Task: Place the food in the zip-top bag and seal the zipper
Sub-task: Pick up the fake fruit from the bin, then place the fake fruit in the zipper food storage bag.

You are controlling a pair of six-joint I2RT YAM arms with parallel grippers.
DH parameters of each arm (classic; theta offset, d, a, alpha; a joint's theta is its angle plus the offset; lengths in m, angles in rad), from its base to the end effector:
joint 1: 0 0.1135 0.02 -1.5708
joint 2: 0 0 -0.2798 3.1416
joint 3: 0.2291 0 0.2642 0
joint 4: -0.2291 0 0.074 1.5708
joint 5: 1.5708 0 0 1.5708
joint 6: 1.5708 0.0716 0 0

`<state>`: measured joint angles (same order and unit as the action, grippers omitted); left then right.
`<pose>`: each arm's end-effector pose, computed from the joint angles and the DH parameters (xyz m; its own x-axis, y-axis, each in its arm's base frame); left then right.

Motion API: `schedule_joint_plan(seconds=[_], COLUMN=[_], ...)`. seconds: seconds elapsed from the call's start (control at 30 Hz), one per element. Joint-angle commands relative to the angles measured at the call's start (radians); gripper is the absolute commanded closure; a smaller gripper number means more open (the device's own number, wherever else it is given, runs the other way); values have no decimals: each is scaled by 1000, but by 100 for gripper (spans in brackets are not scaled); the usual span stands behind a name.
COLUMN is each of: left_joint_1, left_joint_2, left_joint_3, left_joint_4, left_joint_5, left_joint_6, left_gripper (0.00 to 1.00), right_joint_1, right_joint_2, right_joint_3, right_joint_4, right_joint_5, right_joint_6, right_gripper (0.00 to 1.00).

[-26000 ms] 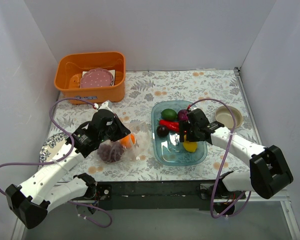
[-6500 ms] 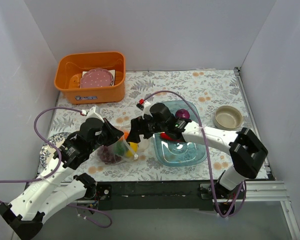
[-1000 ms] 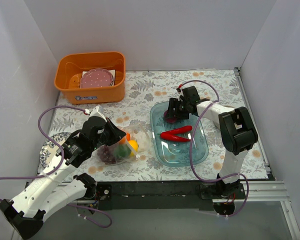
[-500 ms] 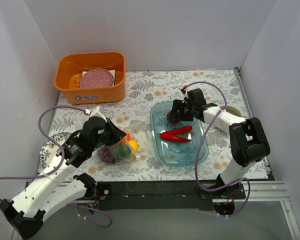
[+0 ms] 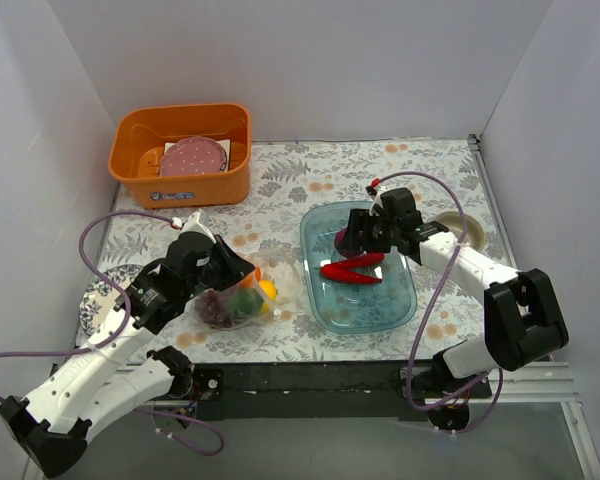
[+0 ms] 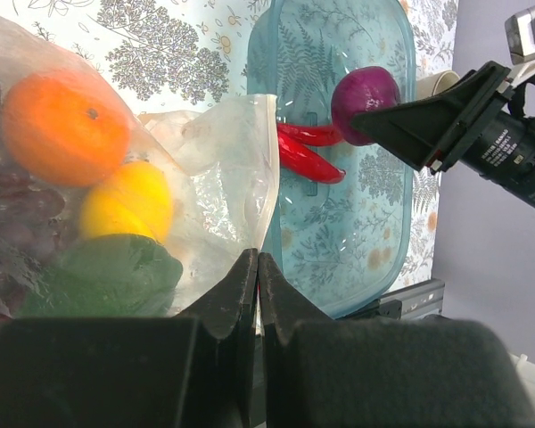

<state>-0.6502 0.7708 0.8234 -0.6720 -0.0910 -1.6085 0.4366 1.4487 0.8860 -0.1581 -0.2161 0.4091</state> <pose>0.1563 -0.1107 0.2975 -0.5262 -0.8501 -0.0220 -0.4823 0.3196 -0.8156 0.3050 0.1592 0.2097 -0.7711 0.0689 -0.6330 -0.2750 0.8606 0.4287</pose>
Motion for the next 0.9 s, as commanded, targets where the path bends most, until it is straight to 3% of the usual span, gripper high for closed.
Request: schedule_joint_plan(seconds=[0.0, 0.33, 0.53, 0.87], left_joint_1=[-3, -2, -2, -2], left_joint_2=[13, 33, 42, 16], left_joint_3=[8, 3, -3, -3], left_joint_4=[17, 35, 51, 41], left_joint_5=[19, 27, 30, 19], left_joint_6=[1, 1, 4, 10], left_gripper=[100, 100, 100, 100], right_joint_1=[33, 215, 350, 461], right_joint_2=[-62, -114, -126, 38], right_joint_3=[-5, 2, 14, 50], right_joint_4=[-9, 3, 100, 299], right_joint_5=[-12, -11, -11, -60], right_joint_6=[10, 95, 135, 235], right_gripper=[45, 45, 43, 43])
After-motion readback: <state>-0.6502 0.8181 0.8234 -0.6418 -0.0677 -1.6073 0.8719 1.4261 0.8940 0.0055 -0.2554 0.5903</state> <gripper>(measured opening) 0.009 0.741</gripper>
